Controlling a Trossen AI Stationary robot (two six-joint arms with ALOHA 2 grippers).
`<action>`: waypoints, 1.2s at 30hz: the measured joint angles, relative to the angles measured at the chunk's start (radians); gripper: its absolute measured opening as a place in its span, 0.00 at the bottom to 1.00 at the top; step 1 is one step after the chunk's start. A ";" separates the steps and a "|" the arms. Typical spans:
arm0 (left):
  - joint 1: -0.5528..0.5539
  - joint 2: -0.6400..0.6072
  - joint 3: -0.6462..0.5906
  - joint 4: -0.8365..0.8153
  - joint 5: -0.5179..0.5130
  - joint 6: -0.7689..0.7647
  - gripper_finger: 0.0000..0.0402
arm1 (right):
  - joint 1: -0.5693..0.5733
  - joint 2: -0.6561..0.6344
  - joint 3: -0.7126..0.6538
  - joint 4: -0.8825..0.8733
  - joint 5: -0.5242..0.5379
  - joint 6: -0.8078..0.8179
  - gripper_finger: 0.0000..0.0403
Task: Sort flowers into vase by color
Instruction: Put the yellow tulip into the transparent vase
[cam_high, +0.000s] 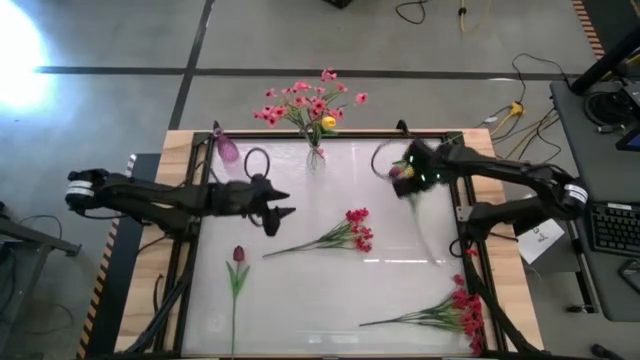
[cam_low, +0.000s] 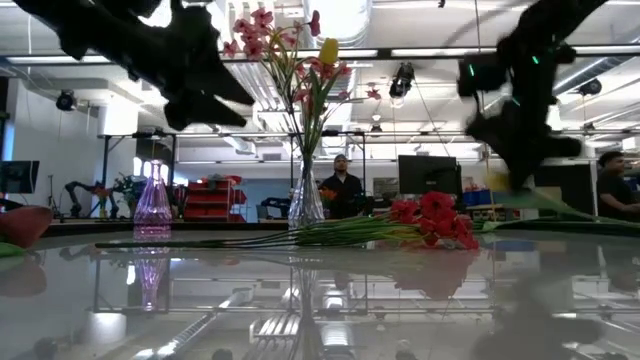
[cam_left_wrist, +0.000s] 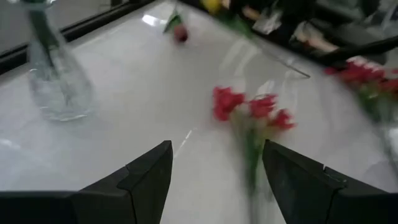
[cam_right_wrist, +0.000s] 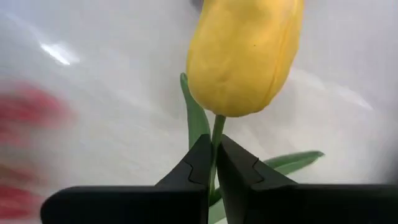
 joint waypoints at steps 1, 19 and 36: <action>0.034 0.010 -0.001 0.000 0.023 0.026 0.59 | 0.000 -0.014 0.030 0.066 0.001 -0.002 0.03; 0.140 0.263 -0.007 0.366 -0.164 0.022 0.59 | -0.354 0.340 0.572 0.824 -0.201 -0.437 0.03; 0.148 0.579 0.175 0.512 -0.303 -0.016 0.59 | -0.410 0.745 0.889 1.197 -0.759 -0.090 0.03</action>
